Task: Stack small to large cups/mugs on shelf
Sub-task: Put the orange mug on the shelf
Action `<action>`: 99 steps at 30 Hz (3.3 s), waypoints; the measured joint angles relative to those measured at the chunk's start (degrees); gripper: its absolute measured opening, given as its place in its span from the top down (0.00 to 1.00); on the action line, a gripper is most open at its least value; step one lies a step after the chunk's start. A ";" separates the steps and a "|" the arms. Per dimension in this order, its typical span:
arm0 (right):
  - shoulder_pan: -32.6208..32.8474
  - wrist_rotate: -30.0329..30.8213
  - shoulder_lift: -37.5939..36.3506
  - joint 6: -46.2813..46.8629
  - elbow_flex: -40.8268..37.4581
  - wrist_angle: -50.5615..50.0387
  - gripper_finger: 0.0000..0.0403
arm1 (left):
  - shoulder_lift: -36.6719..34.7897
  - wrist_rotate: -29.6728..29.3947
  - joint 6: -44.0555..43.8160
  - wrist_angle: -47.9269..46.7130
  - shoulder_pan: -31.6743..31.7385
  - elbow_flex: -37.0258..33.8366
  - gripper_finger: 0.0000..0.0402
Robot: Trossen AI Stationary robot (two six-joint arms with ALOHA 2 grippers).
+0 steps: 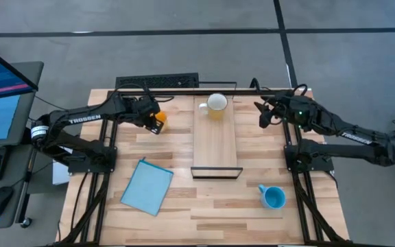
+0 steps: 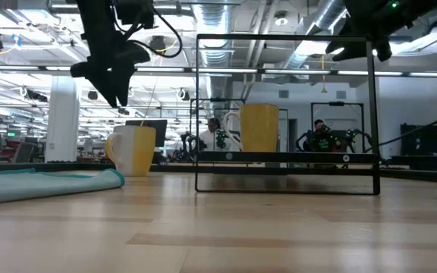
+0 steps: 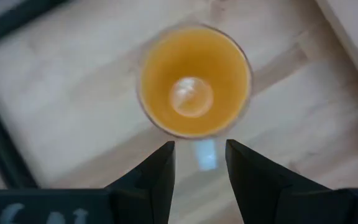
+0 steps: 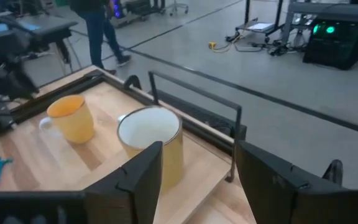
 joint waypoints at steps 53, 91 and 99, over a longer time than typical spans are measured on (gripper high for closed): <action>-1.46 -0.16 0.00 -3.06 0.00 -0.58 0.45 | 15.89 -2.43 -6.39 5.79 -2.71 -1.66 0.68; -1.46 0.01 0.00 -3.09 0.02 -0.89 0.45 | 11.27 2.08 9.68 9.19 -8.20 11.13 0.88; -1.45 0.02 0.41 -3.06 0.02 -0.84 0.45 | 13.50 3.11 17.54 11.16 -10.02 20.23 0.88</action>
